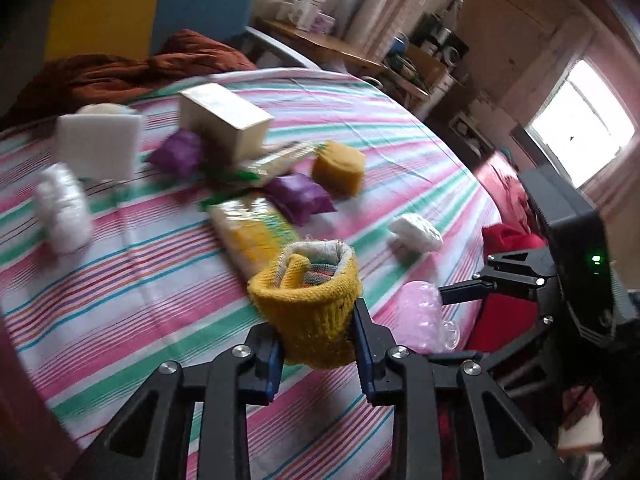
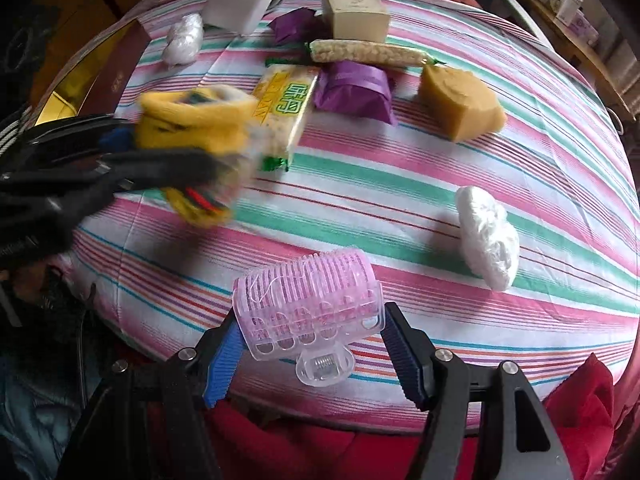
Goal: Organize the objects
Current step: 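Carry the sock and hair roller into the gold tray and release both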
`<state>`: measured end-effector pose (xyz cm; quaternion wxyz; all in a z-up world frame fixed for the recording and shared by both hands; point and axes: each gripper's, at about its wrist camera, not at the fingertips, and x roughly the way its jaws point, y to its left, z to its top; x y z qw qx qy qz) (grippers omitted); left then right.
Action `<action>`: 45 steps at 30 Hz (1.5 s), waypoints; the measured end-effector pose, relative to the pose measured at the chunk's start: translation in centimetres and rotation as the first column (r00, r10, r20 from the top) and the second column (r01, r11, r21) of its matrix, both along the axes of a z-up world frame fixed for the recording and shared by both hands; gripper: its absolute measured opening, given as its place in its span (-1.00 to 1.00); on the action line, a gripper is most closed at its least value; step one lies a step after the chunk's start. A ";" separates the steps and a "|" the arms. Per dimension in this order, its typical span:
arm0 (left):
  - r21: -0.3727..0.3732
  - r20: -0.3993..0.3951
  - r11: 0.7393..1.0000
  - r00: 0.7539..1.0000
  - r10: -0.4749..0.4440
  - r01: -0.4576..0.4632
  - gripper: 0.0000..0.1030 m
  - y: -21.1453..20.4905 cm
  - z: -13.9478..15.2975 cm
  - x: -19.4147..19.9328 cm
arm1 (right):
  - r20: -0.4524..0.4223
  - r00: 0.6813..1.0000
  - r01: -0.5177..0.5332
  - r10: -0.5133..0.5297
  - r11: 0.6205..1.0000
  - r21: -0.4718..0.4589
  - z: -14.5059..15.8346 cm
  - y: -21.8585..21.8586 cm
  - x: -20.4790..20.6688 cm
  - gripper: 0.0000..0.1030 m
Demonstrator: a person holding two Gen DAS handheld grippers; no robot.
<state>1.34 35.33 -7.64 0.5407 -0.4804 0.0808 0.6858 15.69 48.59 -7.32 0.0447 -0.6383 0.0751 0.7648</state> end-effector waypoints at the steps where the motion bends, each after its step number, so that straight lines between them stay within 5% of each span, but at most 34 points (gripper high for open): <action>1: 0.007 0.005 1.000 1.000 0.014 -0.014 -0.41 -0.7 0.3 -0.2 | -0.004 1.000 0.009 -0.009 1.000 0.001 0.1 0.1 0.1 0.30; 10: 0.052 -0.071 0.989 0.987 0.145 -0.141 -0.41 -8.4 3.1 -0.7 | -0.058 0.995 0.088 -0.085 0.995 0.049 1.7 0.5 0.8 0.30; 16: 0.090 -0.109 0.956 0.951 0.289 -0.280 -0.41 -14.9 4.8 -2.6 | -0.177 0.984 0.014 -0.012 1.000 0.012 4.6 -3.3 -0.5 0.31; 19: 0.100 -0.122 0.923 0.916 0.381 -0.371 -0.41 -18.6 5.2 -4.2 | -0.247 0.968 -0.045 0.042 0.999 -0.008 5.5 -8.3 -6.1 0.31; 26: 0.093 -0.158 0.829 0.814 0.559 -0.551 -0.40 -26.4 5.2 -8.1 | -0.361 0.917 -0.194 0.167 0.980 -0.040 6.5 -17.5 -11.6 0.31; 31: 0.070 -0.207 0.774 0.749 0.629 -0.630 -0.40 -30.0 4.8 -10.9 | -0.360 0.893 -0.293 0.269 0.956 -0.012 4.4 -23.5 -15.3 0.31; 35: 0.048 -0.231 0.730 0.703 0.672 -0.682 -0.35 -32.0 4.5 -12.8 | -0.304 0.903 -0.317 0.304 0.948 0.005 2.8 -26.1 -17.1 0.31; 41: 0.016 -0.243 0.636 0.614 0.751 -0.771 0.32 -34.5 3.4 -14.6 | -0.231 0.927 -0.304 0.296 0.953 0.000 0.2 -26.5 -18.2 0.31; 45: 0.020 -0.243 0.605 0.583 0.775 -0.796 0.40 -35.2 3.3 -13.9 | -0.222 0.927 -0.307 0.302 0.952 0.010 0.3 -26.7 -17.8 0.32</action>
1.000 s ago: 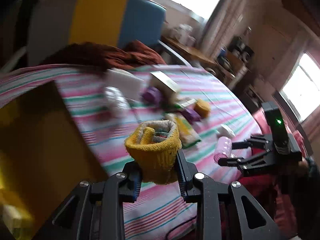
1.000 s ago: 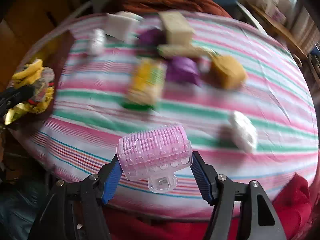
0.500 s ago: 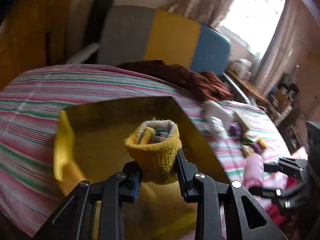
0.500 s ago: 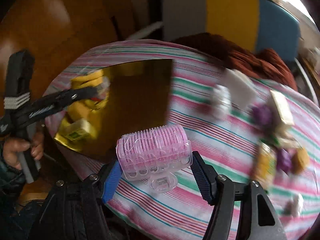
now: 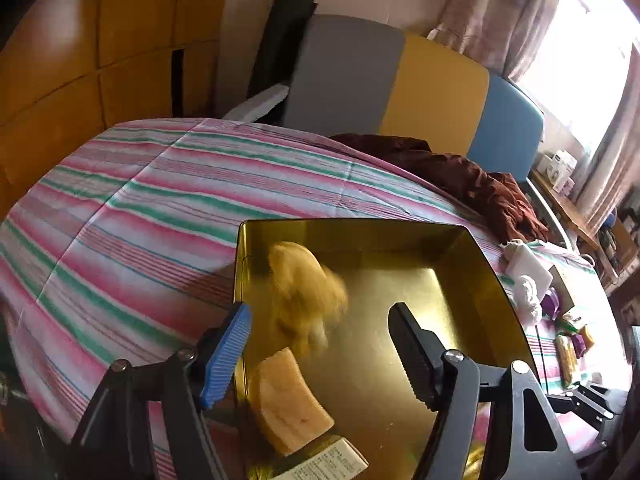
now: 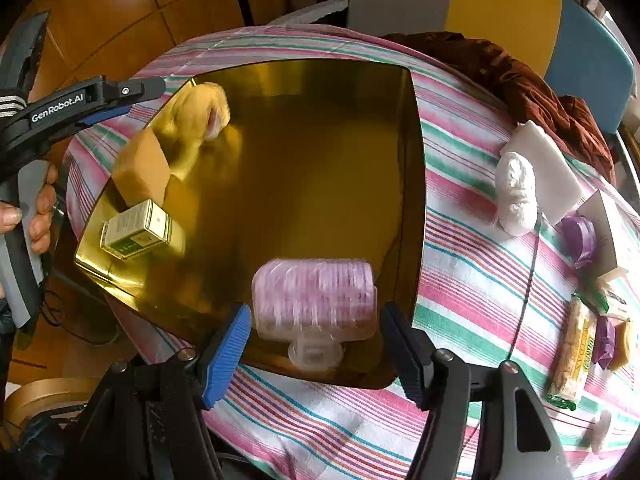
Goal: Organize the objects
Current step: 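Carry the sock and hair roller into the gold tray and release both, then move both tools away from the tray toward the cracker packs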
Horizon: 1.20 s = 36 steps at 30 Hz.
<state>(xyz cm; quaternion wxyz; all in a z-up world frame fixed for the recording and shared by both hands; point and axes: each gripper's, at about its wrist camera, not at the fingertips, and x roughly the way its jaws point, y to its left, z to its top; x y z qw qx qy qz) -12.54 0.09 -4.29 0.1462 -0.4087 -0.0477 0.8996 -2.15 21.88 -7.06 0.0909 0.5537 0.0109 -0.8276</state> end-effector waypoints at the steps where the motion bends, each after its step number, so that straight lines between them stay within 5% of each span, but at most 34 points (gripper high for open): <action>1: -0.001 -0.005 1.000 1.000 0.000 0.000 0.40 0.0 0.0 0.4 | -0.001 1.000 0.003 -0.003 1.000 -0.004 0.1 0.0 0.1 0.32; 13: 0.022 -0.057 0.998 0.997 -0.051 0.052 0.61 2.4 1.7 5.9 | -0.062 0.995 0.073 -0.076 0.996 -0.050 1.0 0.8 1.7 0.32; 28: -0.094 -0.145 0.994 0.987 -0.067 0.053 0.76 5.3 2.5 10.3 | -0.212 0.958 0.183 -0.194 0.980 -0.073 2.8 1.3 3.6 0.32; 36: -0.099 -0.135 0.994 0.989 -0.065 0.052 0.80 5.4 2.2 10.4 | -0.175 0.965 0.189 -0.198 0.980 -0.064 1.9 1.5 3.2 0.32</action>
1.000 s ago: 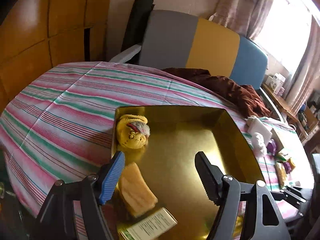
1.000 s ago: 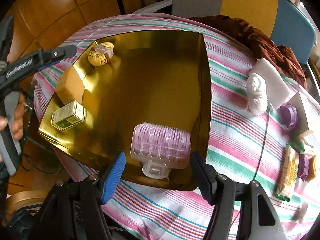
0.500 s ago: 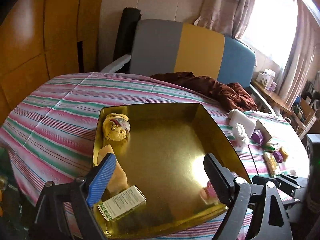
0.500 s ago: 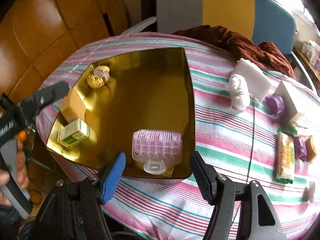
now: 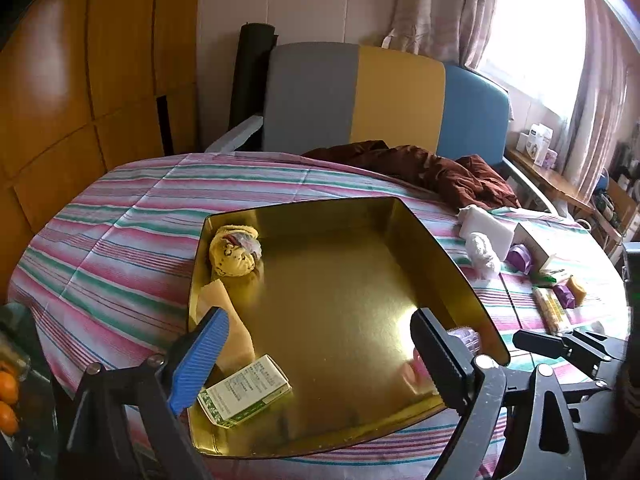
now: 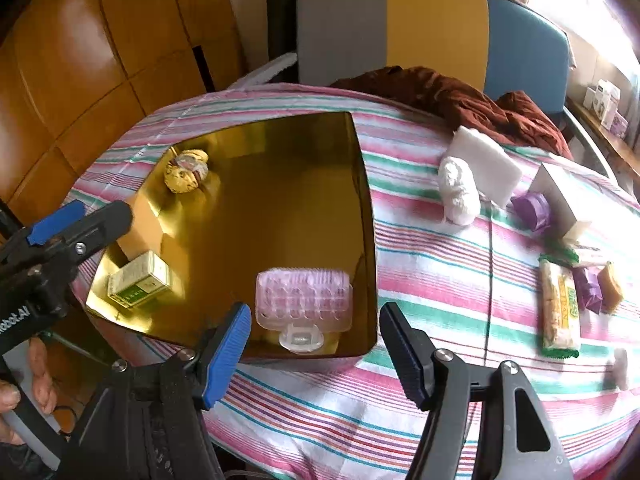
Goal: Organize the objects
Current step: 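Move both tools away from the tray toward the cracker packs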
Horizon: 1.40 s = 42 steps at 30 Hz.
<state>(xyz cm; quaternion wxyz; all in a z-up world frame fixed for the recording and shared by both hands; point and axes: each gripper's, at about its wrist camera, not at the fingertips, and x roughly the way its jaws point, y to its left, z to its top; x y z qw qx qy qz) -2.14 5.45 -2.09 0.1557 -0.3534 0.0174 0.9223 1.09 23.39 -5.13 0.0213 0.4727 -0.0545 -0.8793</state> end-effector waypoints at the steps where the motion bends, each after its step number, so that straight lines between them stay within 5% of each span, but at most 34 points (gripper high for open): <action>1: 0.000 0.002 1.000 1.000 -0.001 0.001 0.80 0.0 -0.1 0.0 | 0.000 1.000 0.003 -0.003 1.000 0.004 -0.1 0.0 -0.1 0.32; 8: -0.001 0.003 1.000 1.000 0.007 -0.007 0.80 -0.3 -0.1 0.0 | 0.038 0.999 -0.014 0.013 0.999 0.030 -1.2 -0.3 -0.6 0.32; 27: -0.027 -0.027 1.000 1.000 0.003 -0.004 0.82 0.3 0.5 0.9 | -0.077 0.996 0.043 -0.041 0.999 0.032 1.0 0.2 0.7 0.32; 42: -0.046 -0.045 0.998 0.998 -0.054 0.052 0.82 1.7 0.9 2.2 | -0.080 0.992 0.103 -0.101 0.994 0.021 1.2 1.9 1.5 0.32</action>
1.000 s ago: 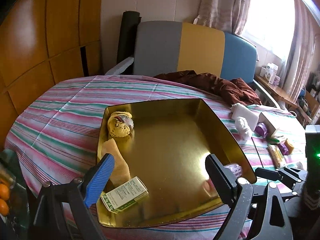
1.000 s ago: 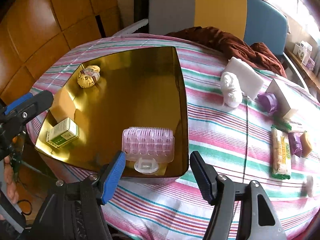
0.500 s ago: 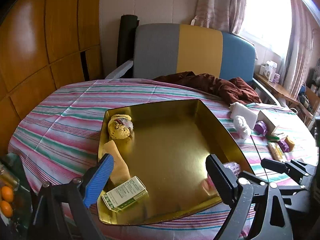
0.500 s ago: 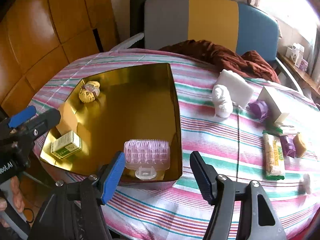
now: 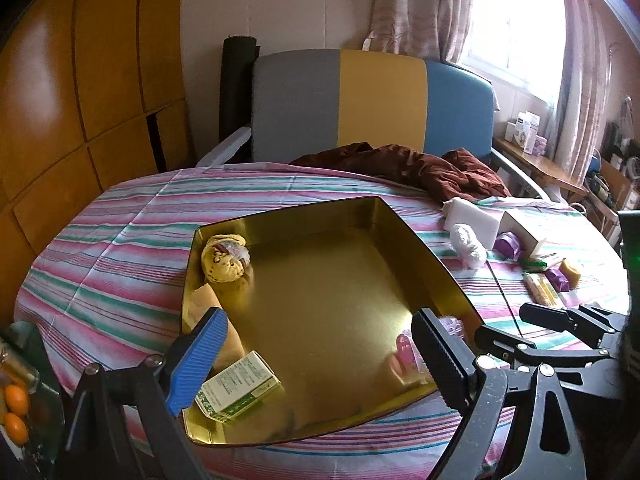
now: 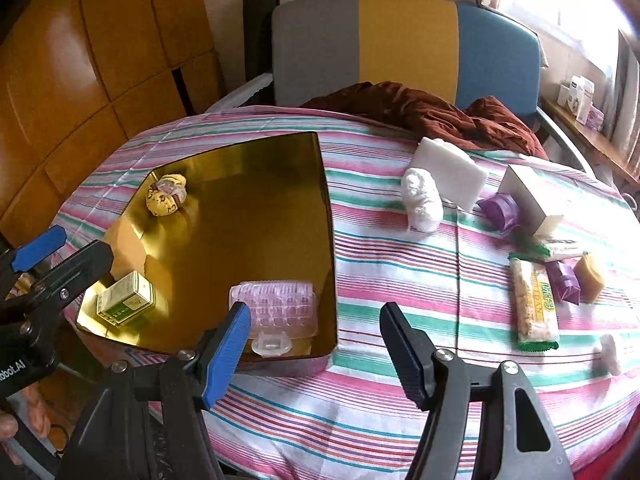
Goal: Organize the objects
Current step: 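Move both tools away from the tray toward the cracker packs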
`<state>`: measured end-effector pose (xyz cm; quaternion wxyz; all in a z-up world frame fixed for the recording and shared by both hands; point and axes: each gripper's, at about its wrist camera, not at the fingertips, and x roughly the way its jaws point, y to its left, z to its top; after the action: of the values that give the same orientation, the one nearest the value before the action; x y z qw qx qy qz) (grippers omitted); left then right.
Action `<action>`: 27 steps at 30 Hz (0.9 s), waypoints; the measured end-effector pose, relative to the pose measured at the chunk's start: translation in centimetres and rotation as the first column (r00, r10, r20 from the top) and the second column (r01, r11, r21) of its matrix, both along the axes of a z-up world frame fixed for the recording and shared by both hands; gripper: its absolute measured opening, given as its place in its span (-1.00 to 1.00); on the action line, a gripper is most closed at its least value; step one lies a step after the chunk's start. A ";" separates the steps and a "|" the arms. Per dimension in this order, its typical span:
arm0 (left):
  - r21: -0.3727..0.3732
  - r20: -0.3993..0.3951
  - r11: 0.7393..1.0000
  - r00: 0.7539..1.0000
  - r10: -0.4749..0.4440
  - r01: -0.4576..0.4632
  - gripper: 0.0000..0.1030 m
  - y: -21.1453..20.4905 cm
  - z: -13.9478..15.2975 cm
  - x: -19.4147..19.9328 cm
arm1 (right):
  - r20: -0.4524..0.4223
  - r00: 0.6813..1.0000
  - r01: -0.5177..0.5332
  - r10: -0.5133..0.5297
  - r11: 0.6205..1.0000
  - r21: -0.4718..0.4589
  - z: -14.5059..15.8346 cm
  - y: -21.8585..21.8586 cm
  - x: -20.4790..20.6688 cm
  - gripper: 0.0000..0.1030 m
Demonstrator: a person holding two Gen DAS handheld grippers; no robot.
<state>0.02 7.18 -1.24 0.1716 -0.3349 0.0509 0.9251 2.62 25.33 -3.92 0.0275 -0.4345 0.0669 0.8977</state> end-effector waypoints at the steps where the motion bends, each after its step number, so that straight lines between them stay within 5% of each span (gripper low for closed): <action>1: -0.001 -0.001 1.000 1.000 -0.005 0.005 0.82 0.1 0.0 0.1 | 0.002 1.000 0.006 -0.006 1.000 0.000 0.0 0.2 0.1 0.32; 18: -0.012 0.015 0.989 0.989 -0.147 0.147 0.82 4.0 0.0 0.7 | 0.073 0.976 0.208 -0.204 0.976 -0.061 -0.5 9.0 1.9 0.32; 27: -0.014 0.015 0.965 0.965 -0.263 0.263 0.82 7.9 0.5 1.2 | 0.110 0.902 0.427 -0.418 0.900 -0.086 0.7 19.3 5.8 0.32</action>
<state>1.19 15.07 -0.73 0.2907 -0.3325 0.1009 0.8915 8.39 44.60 -3.27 0.2009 -0.4501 0.2069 0.8452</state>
